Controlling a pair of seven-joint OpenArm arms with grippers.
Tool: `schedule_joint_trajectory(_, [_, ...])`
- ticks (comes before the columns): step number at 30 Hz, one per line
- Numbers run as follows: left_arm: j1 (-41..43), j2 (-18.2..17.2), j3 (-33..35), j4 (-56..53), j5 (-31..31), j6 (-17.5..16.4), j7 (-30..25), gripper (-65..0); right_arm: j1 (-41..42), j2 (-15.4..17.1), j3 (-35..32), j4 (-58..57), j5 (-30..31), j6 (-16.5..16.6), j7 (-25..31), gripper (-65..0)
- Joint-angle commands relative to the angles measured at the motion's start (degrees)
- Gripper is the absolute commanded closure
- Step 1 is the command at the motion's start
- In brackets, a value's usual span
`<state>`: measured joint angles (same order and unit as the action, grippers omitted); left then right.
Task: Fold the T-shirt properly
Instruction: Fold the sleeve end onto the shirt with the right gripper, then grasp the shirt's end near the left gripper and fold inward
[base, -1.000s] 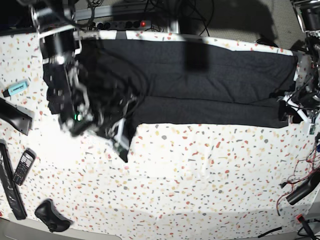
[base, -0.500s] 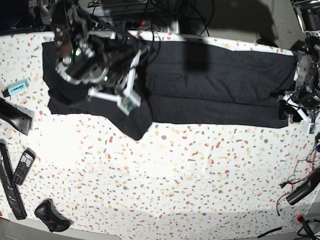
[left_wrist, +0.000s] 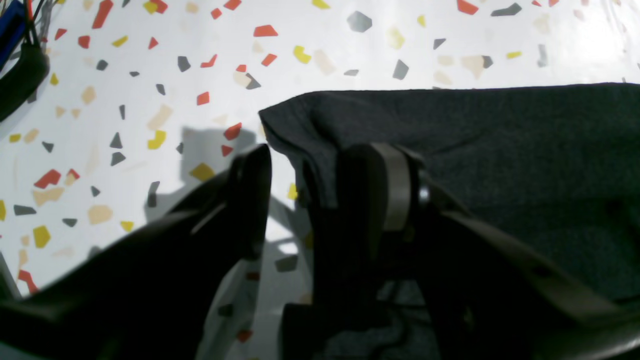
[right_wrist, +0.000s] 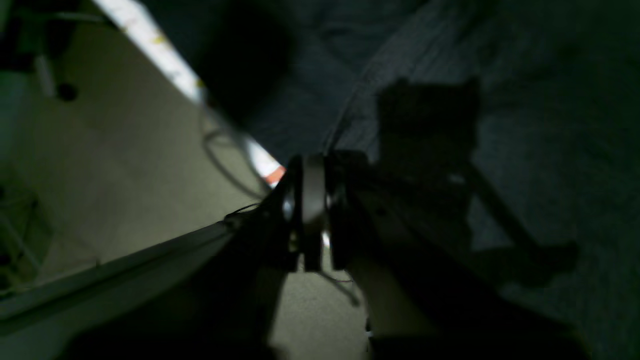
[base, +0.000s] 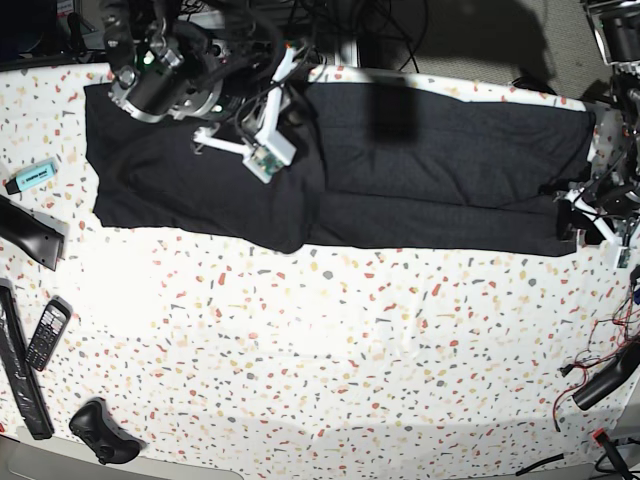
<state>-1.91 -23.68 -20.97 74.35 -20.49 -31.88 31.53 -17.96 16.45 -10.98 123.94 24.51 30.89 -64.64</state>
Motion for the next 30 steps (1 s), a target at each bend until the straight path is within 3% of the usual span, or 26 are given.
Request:
schedule_joint_trajectory(1, [-0.92,-1.09,-0.37,1.14,-0.55,-0.09,-1.09,-29.0,0.31,0.20,0.13,1.14,0.79,0.20,0.79,-9.2])
schedule_joint_trajectory(4, [-0.92,-1.09,-0.37,1.14,-0.55,-0.09,-1.05,-29.0,0.31,0.22,0.13,1.14,1.20,0.22,0.90,-22.7])
schedule_joint_trajectory(6, [-0.94,-1.11,-0.37,1.14,-0.52,-0.09,-0.24,-29.0,0.33,0.22,0.13,1.14,1.29,0.20,1.22,-25.6])
schedule_joint_trajectory(11, [-0.92,-1.51,-0.44,1.14,-1.88,-0.07,2.10,-29.0,0.83,0.22,0.50,1.14,1.20,0.20,1.33,-25.6])
schedule_joint_trajectory(19, [0.48,-7.61,-0.44,1.11,-15.39,-0.13,5.55,-29.0,1.07,0.22,9.44,1.14,1.25,0.20,1.38,-25.6])
schedule_joint_trajectory(25, [5.88,-10.21,-0.48,1.11,-16.79,-1.68,6.38,-29.0,0.94,0.22,16.17,1.14,1.29,0.20,1.25,-25.6])
schedule_joint_trajectory(30, [8.98,-10.75,-1.68,1.07,-20.41,-2.49,6.80,-29.0,0.94,0.22,17.46,1.14,1.29,0.22,1.14,-25.6])
